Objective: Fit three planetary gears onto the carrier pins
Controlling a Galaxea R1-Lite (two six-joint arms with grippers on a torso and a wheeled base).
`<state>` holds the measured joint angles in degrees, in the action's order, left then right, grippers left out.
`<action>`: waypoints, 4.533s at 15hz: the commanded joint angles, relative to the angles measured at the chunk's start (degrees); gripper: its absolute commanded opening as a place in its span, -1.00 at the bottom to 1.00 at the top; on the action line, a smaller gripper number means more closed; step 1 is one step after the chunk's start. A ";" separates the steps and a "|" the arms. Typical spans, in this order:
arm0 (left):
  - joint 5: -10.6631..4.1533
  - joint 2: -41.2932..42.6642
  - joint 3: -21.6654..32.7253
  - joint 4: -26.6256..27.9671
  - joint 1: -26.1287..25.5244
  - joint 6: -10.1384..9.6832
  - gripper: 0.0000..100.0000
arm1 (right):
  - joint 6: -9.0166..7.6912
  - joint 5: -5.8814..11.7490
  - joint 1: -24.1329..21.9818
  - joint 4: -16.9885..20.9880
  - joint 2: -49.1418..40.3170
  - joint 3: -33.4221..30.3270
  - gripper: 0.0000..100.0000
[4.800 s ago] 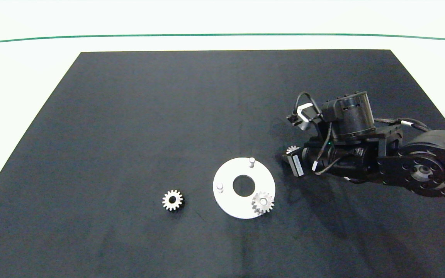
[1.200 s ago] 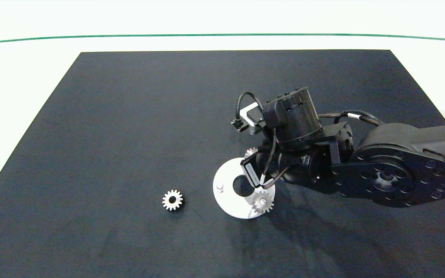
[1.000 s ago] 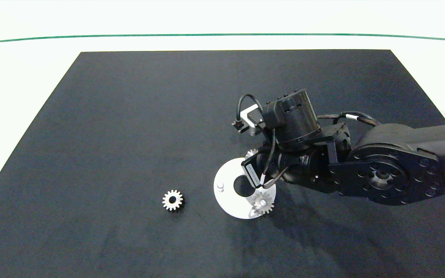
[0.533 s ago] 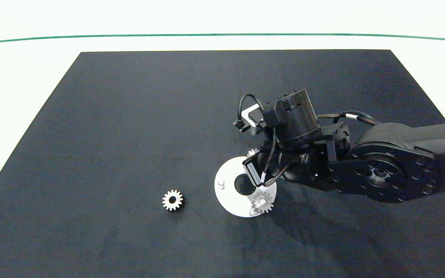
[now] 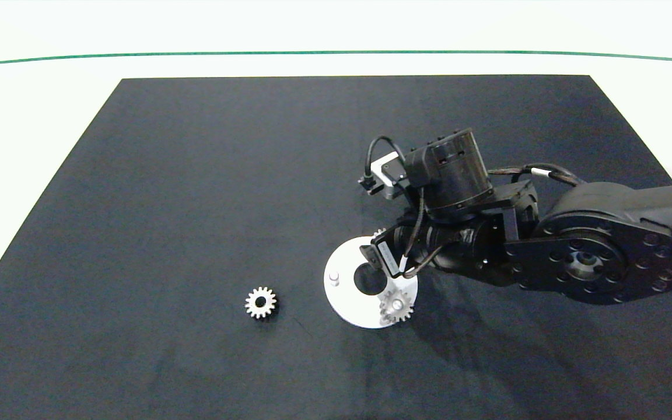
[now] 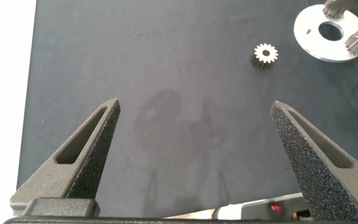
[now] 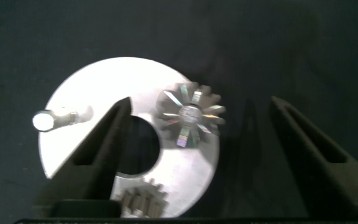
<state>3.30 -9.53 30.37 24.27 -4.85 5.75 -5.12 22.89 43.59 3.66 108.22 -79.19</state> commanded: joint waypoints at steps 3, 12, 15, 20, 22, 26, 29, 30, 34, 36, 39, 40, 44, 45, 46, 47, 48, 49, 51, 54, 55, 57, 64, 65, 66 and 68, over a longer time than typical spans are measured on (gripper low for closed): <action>-0.05 -4.18 -2.15 0.60 -3.59 3.12 1.00 | -0.42 7.08 -0.26 0.21 -33.77 21.62 1.00; 2.06 -20.70 -6.46 -3.18 -4.64 14.90 1.00 | -3.05 8.75 -9.67 19.19 -82.02 38.50 1.00; 2.32 -27.73 -12.61 -15.57 -14.13 14.64 1.00 | -4.11 8.57 -13.10 20.60 -87.91 40.69 1.00; 2.32 -47.07 -21.05 -44.13 -18.00 14.81 1.00 | -7.27 8.31 -15.64 20.51 -93.45 42.72 1.00; 2.23 -52.87 -20.35 -48.35 -21.34 14.72 1.00 | -7.27 8.31 -16.61 20.42 -93.80 42.72 1.00; -1.46 -62.19 -18.94 -55.47 -23.10 14.90 1.00 | -7.36 8.48 -16.61 20.51 -94.68 42.63 1.00; -4.09 -63.77 -13.23 -55.03 -25.47 15.08 1.00 | -7.27 8.31 -16.52 20.60 -94.68 43.07 1.00; -4.18 -64.73 -11.21 -54.33 -25.38 15.08 1.00 | -7.27 8.31 -16.52 20.60 -94.77 43.24 1.00; -4.18 -68.43 -6.72 -52.66 -25.47 15.25 1.00 | -7.27 8.31 -16.35 20.51 -94.50 43.33 1.00; -4.36 -71.06 -5.14 -52.66 -25.56 15.43 1.00 | -7.27 8.31 -16.17 20.51 -94.59 43.24 1.00; -4.27 -74.14 -3.38 -52.84 -25.47 15.87 1.00 | -7.27 8.31 -16.35 20.42 -94.59 43.24 1.00; -4.27 -75.02 -3.12 -52.84 -25.47 15.87 1.00 | -7.27 8.31 -16.35 20.42 -94.59 43.15 1.00; -4.36 -77.65 -1.27 -52.92 -25.47 15.87 1.00 | -7.27 8.31 -16.35 20.42 -94.94 43.07 1.00; -4.36 -78.09 -1.01 -53.01 -25.47 15.87 1.00 | -7.27 8.31 -16.35 20.42 -95.03 43.07 1.00; -4.53 -78.27 -0.22 -53.01 -25.56 15.87 0.98 | -7.27 8.31 -16.35 20.51 -94.94 43.07 1.00; -5.06 -78.27 0.57 -52.75 -25.56 15.87 0.95 | -7.27 8.31 -16.26 20.51 -94.86 43.07 1.00; -5.15 -78.45 0.57 -52.75 -25.65 15.87 0.89 | -7.27 8.31 -16.26 20.42 -94.68 43.07 1.00; -5.15 -78.62 0.39 -52.84 -26.00 15.87 0.86 | -7.27 8.31 -16.26 20.42 -94.68 43.07 1.00; -5.15 -79.68 0.22 -53.10 -26.00 15.87 0.77 | -7.27 8.31 -16.35 20.42 -94.77 43.07 1.00; -5.15 -80.12 0.57 -53.01 -26.17 15.96 0.65 | -7.27 8.31 -16.35 20.42 -94.77 42.98 1.00; -5.15 -80.38 0.57 -53.10 -26.09 15.96 0.62 | -7.27 8.31 -16.35 20.51 -94.77 43.07 1.00; -5.15 -80.38 0.48 -53.01 -26.09 15.96 0.53 | -7.36 8.31 -16.35 20.51 -94.77 43.07 1.00; -5.24 -80.38 1.10 -52.92 -26.09 15.96 0.26 | -7.27 8.31 -16.35 20.42 -94.86 42.98 1.00; -5.15 -80.38 1.01 -52.92 -26.09 15.96 0.23 | -7.36 8.40 -16.35 20.42 -94.77 42.98 1.00; -5.15 -80.38 1.01 -52.92 -26.09 15.87 0.17 | -7.27 8.40 -16.35 20.42 -94.77 42.89 1.00; -5.15 -80.29 1.01 -52.84 -26.17 15.96 0.11 | -7.27 8.40 -16.35 20.42 -94.59 42.63 1.00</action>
<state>-1.87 -90.03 31.42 -28.44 -30.98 21.55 -12.34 31.11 27.23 23.92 13.28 -36.41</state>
